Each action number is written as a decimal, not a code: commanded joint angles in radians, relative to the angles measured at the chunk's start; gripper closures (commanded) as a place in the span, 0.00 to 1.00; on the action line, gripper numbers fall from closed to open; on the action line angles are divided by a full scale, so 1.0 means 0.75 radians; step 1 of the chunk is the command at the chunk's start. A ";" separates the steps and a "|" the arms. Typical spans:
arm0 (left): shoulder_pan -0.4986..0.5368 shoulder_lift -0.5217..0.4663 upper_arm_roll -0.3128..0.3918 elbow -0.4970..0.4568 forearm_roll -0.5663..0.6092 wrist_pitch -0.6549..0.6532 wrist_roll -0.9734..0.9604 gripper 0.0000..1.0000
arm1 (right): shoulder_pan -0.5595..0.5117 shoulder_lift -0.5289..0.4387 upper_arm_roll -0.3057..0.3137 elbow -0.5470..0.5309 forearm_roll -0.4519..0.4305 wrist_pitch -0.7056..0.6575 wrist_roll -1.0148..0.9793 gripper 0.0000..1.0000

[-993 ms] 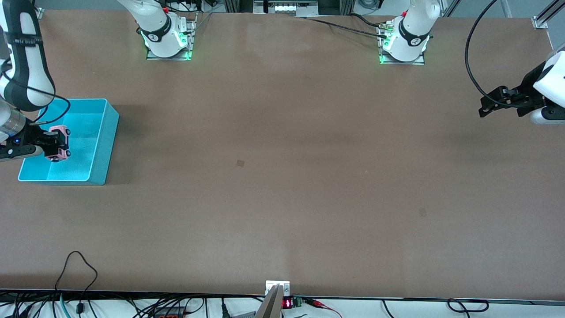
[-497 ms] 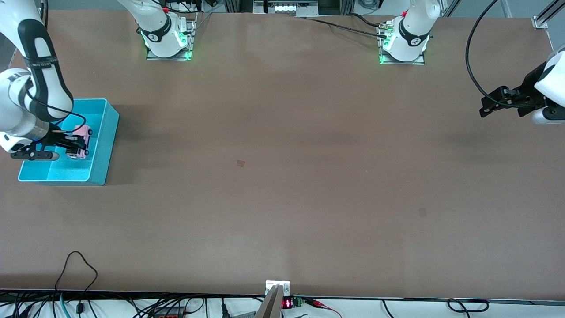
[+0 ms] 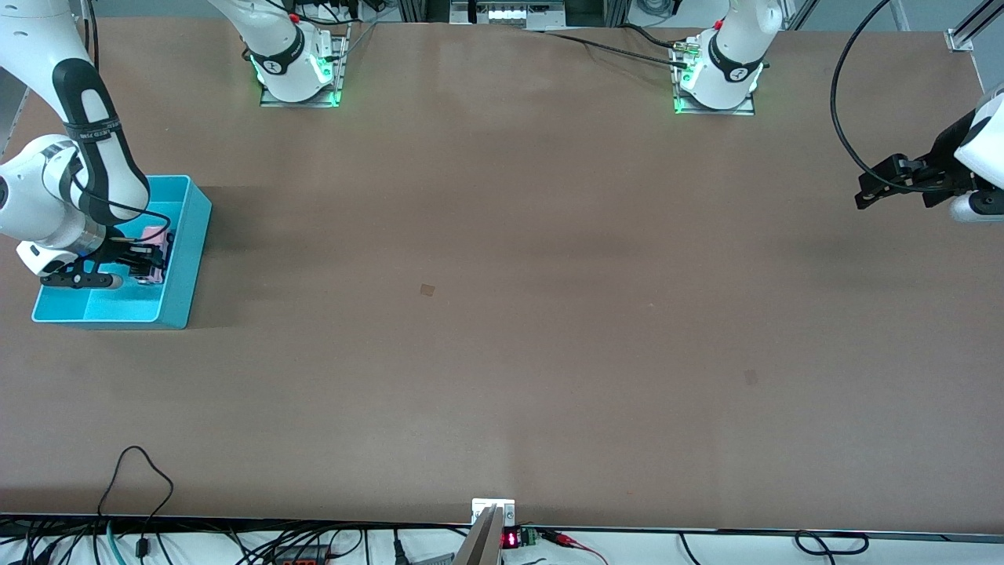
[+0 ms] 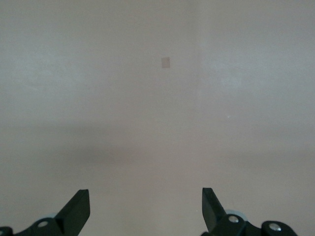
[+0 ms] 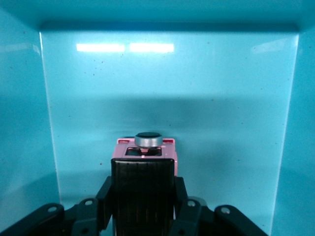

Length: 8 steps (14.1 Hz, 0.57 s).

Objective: Wind and store pink jeep toy
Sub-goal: 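Carry the jeep with the right gripper and lower it into the bin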

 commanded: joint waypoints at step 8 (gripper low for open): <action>0.018 -0.010 -0.010 0.018 0.003 -0.003 0.009 0.00 | 0.002 -0.110 0.011 0.088 0.003 -0.048 -0.005 0.00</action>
